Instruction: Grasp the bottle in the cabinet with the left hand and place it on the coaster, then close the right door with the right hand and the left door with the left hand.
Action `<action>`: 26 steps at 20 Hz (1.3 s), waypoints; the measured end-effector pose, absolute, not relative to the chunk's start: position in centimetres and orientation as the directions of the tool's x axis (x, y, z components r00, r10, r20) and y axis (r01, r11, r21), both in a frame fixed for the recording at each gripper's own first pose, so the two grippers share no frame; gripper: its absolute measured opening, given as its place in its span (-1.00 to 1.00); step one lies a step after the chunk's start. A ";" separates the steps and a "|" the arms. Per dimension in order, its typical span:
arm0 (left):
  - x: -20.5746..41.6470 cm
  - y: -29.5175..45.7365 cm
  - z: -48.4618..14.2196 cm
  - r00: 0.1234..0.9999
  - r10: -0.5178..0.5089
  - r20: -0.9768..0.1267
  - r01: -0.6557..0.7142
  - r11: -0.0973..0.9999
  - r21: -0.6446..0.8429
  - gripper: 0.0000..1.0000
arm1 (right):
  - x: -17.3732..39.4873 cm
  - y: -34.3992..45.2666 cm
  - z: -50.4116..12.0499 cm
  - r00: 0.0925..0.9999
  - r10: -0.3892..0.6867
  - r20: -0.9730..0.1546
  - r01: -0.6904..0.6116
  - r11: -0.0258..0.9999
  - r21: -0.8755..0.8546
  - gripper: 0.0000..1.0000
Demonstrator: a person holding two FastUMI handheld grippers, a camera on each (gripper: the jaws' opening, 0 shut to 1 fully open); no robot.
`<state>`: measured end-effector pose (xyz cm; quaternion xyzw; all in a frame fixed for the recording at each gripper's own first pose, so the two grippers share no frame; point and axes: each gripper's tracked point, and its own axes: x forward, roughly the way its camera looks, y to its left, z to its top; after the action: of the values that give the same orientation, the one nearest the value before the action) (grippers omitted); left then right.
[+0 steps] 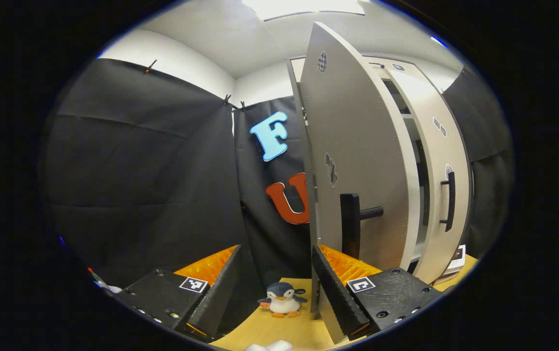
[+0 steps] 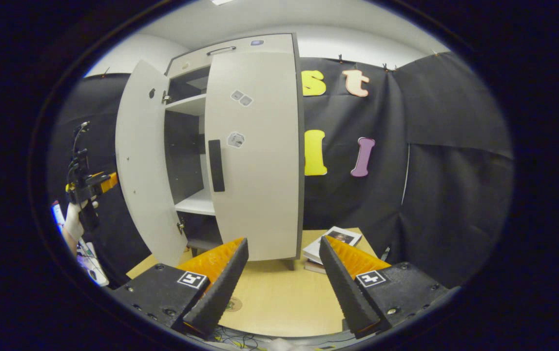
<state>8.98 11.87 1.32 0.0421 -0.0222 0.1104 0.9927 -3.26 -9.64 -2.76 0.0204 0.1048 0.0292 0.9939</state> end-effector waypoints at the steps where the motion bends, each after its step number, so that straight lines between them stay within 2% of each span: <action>1: 9.3 11.0 1.4 0.977 0.206 0.053 -0.210 0.975 0.078 0.76 | -3.2 -9.6 -2.7 0.976 0.067 -0.209 -0.058 0.997 0.047 0.93; 9: 12.5 3.6 1.7 0.995 0.089 0.038 -0.091 0.994 0.056 0.73 | -3.3 -9.8 -2.4 0.975 0.068 -0.211 -0.058 0.997 0.049 0.93; 11: 12.8 2.3 2.1 0.996 0.074 0.046 -0.076 0.995 0.060 0.93 | -3.5 -9.9 -2.3 0.977 0.060 -0.204 -0.051 0.998 0.048 0.93; 13: 12.7 1.6 2.2 0.997 0.058 0.048 -0.061 0.997 0.052 0.92 | -3.5 -9.9 -1.9 0.980 0.054 -0.191 -0.044 0.998 0.053 0.93; 20: 10.6 1.3 1.9 1.000 0.031 0.005 -0.031 0.999 0.029 0.91 | -3.1 -8.9 -1.3 0.986 0.048 -0.162 -0.041 0.998 0.048 0.93; 26: 6.9 1.1 3.4 1.000 -0.007 0.023 0.008 1.000 -0.008 0.92 | -2.9 -7.7 0.1 0.992 0.050 -0.118 -0.047 0.998 0.030 0.93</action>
<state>6.94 1.14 3.35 -0.0039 -0.0116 -0.0037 0.9999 -2.90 -7.68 0.10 0.0135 0.0594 0.0243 0.9978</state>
